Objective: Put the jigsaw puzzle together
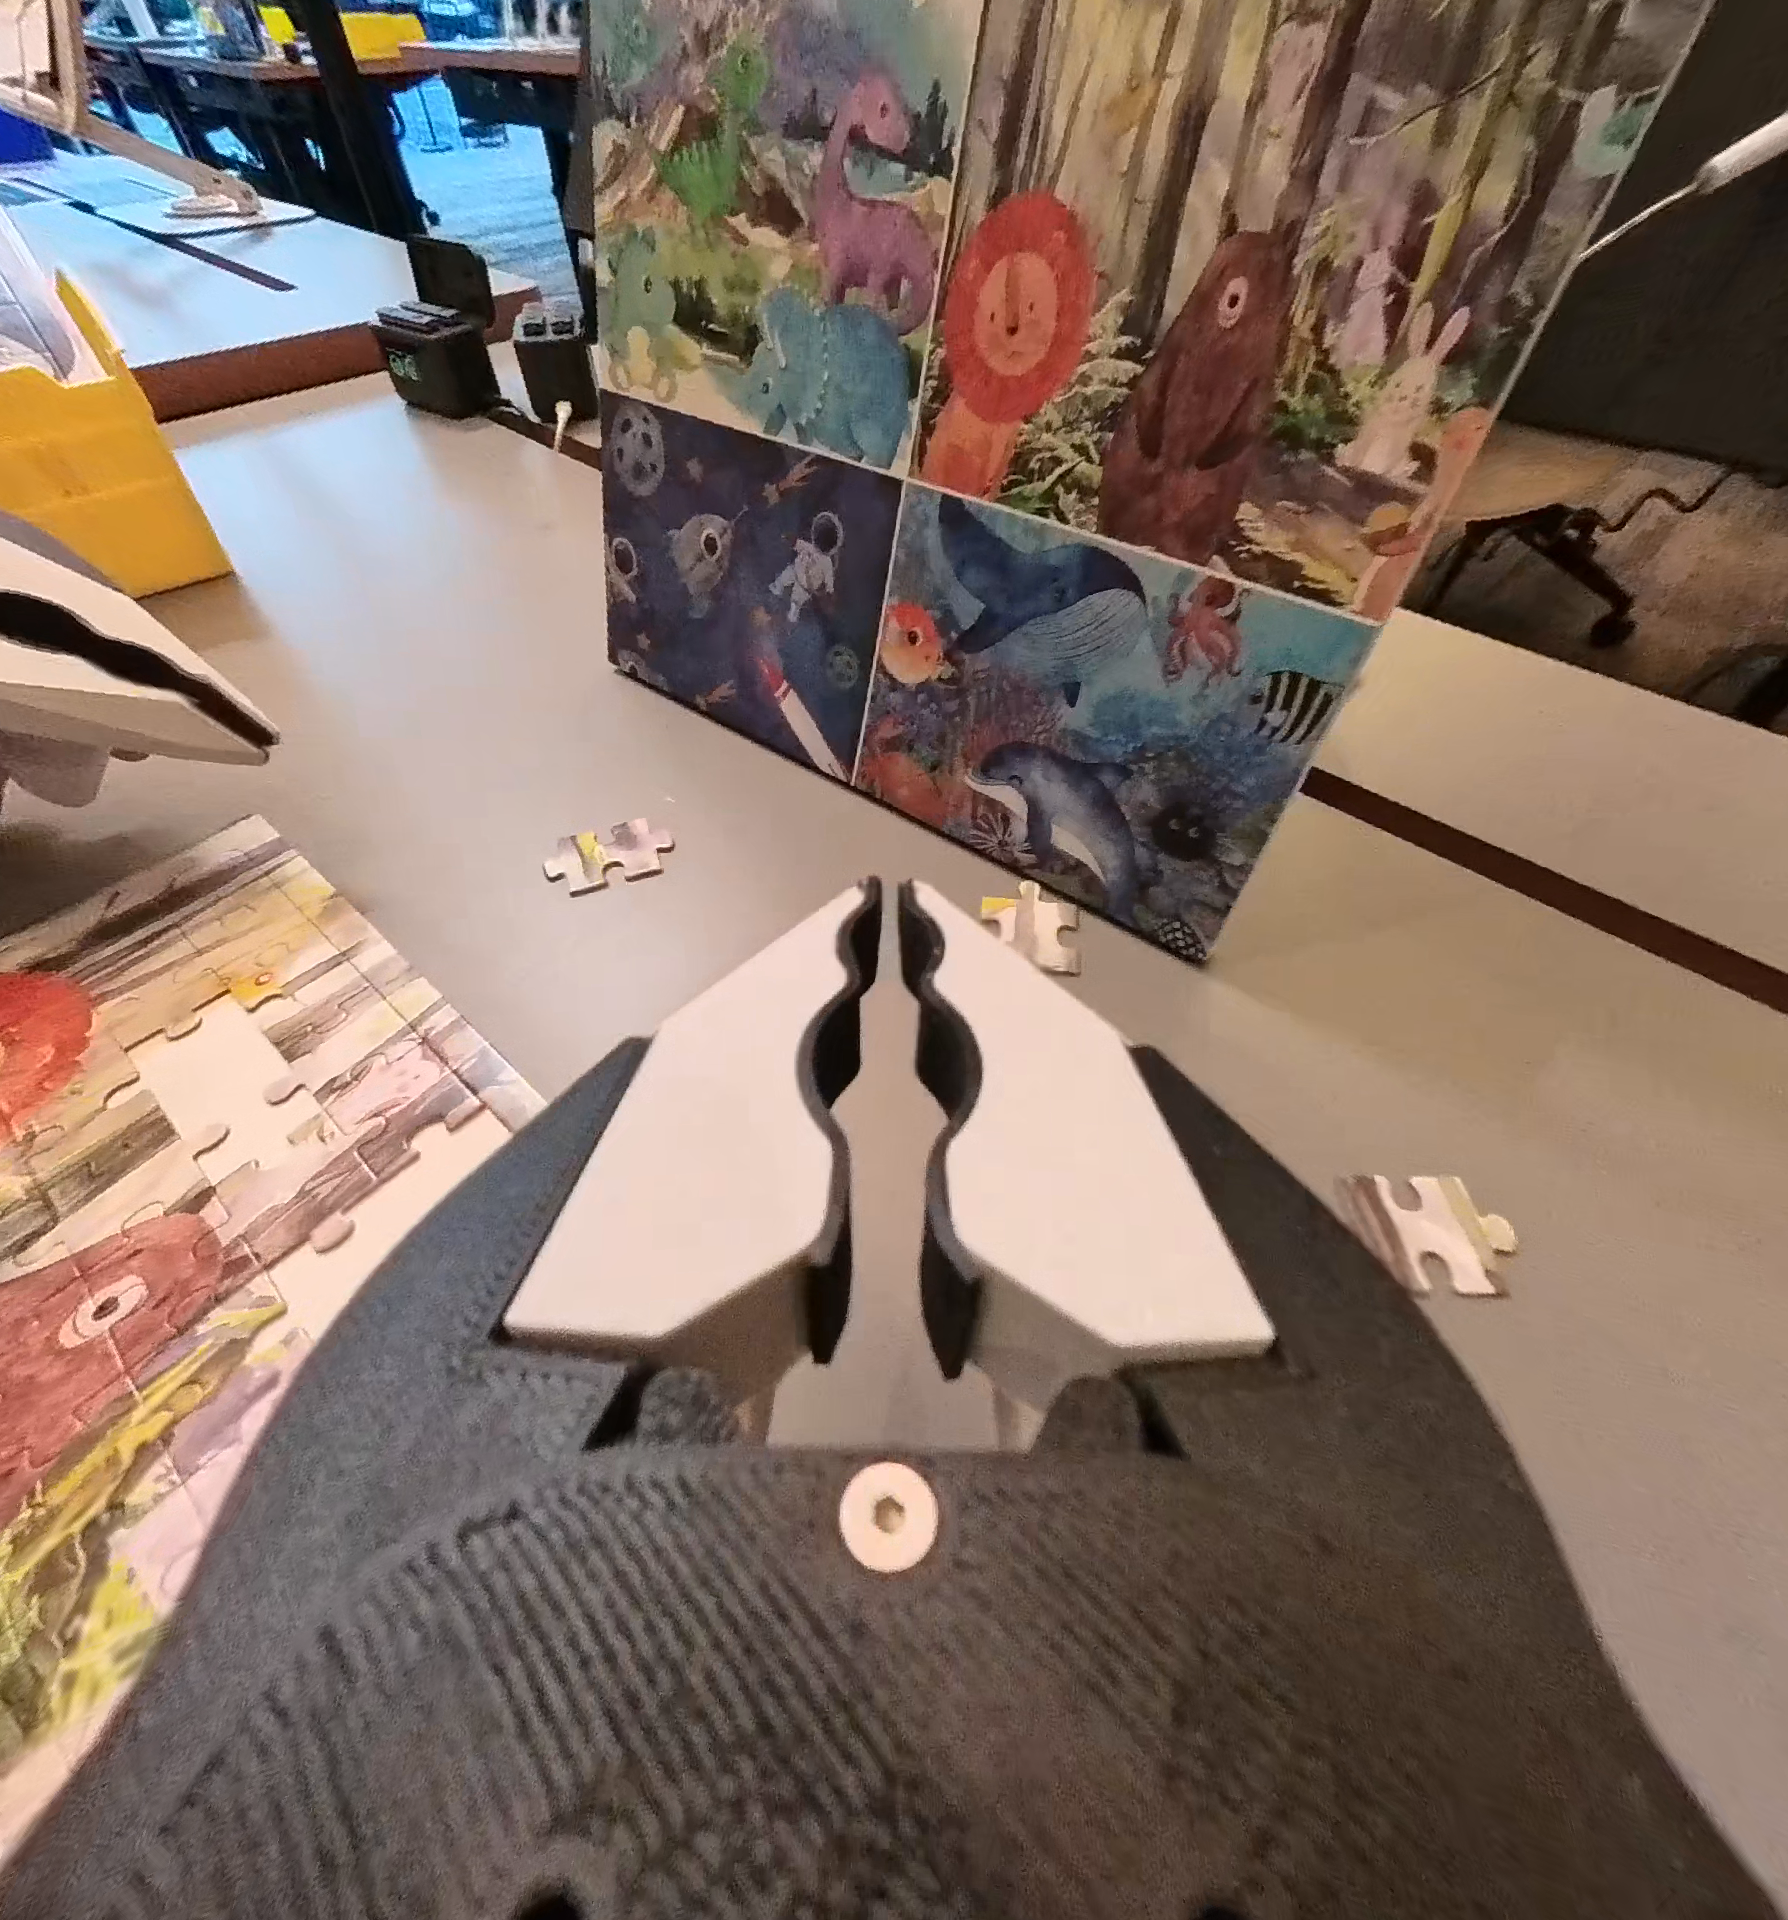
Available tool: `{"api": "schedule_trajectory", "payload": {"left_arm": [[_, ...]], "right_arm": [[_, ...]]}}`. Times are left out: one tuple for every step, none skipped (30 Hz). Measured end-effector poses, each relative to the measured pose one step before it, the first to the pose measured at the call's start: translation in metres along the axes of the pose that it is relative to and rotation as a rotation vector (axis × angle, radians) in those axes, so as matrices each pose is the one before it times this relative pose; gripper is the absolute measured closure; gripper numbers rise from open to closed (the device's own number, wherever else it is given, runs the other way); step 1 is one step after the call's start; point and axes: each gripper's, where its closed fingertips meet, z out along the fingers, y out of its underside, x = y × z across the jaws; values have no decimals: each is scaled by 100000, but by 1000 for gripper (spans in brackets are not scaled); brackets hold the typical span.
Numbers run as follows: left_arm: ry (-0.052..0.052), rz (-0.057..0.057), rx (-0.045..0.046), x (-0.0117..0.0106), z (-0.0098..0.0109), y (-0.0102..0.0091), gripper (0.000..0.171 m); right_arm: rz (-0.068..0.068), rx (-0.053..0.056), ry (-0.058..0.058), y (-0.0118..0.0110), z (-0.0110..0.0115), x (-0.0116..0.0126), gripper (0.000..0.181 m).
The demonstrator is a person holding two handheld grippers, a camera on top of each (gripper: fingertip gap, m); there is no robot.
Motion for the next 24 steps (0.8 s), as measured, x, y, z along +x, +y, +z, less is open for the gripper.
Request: {"api": "schedule_trajectory", "payload": {"left_arm": [[625,141,-168,145,12,-16,171],[223,494,-375,92,-1,4,171],[-573,905,-214,-14,-15,9,171],[-1036,1155,-202,-99,-1,32,171],[-826,848,-399,-121,31,95,171],[48,78,-532,-30,54,101,171],[971,-518,-223,123,56,44,170],[1475,-617,181,246,25,-57,170],[1302,-322,360,258,9,-83,169],[613,160,272,204,-9,-67,169],[-101,605,-3,101,4,-31,168],[-516,833,-336,48,15,8,168],[-543,960,-594,26,35,55,167],[-613,1012,-694,4,40,81,167],[-745,1042,-581,-32,54,81,167],[-923,992,-532,-82,71,108,167],[-982,777,-699,-142,94,176,167],[-645,257,-770,-137,103,199,167],[230,-345,-596,-20,93,140,167],[809,-835,-131,68,58,44,167],[1081,-942,366,139,26,-33,166],[971,-719,526,143,3,-68,166],[514,-426,463,81,-2,-57,166],[203,-144,331,49,12,-27,166]], "right_arm": [[-611,-496,-87,63,120,-144,179],[-1379,-664,819,29,11,4,179],[-1866,-629,1983,-15,-113,222,178],[-2131,-343,2660,-36,-223,420,178],[-1749,-195,2805,-29,-266,565,178],[-910,-386,2497,26,-301,619,178],[-193,-442,2061,31,-303,610,178],[361,5,1712,-33,-335,561,177],[710,580,1297,-125,-356,474,177],[806,858,1112,-174,-384,432,176],[580,930,1120,-232,-391,422,176],[501,1009,1228,-236,-399,423,175],[609,1010,1004,-227,-347,374,175],[790,919,721,-163,-292,327,175],[933,872,445,-83,-202,271,175],[1120,593,253,18,-102,273,175],[1466,73,-48,159,-4,244,174],[1611,-617,-524,268,80,183,174],[1491,-942,-423,286,83,147,172],[1211,-397,-391,189,86,82,172],[1299,222,-692,95,96,-58,172],[1963,442,-1548,69,189,-262,171],[2811,418,-2917,122,357,-549,170],[3273,-207,-4191,301,569,-770,167]]}}
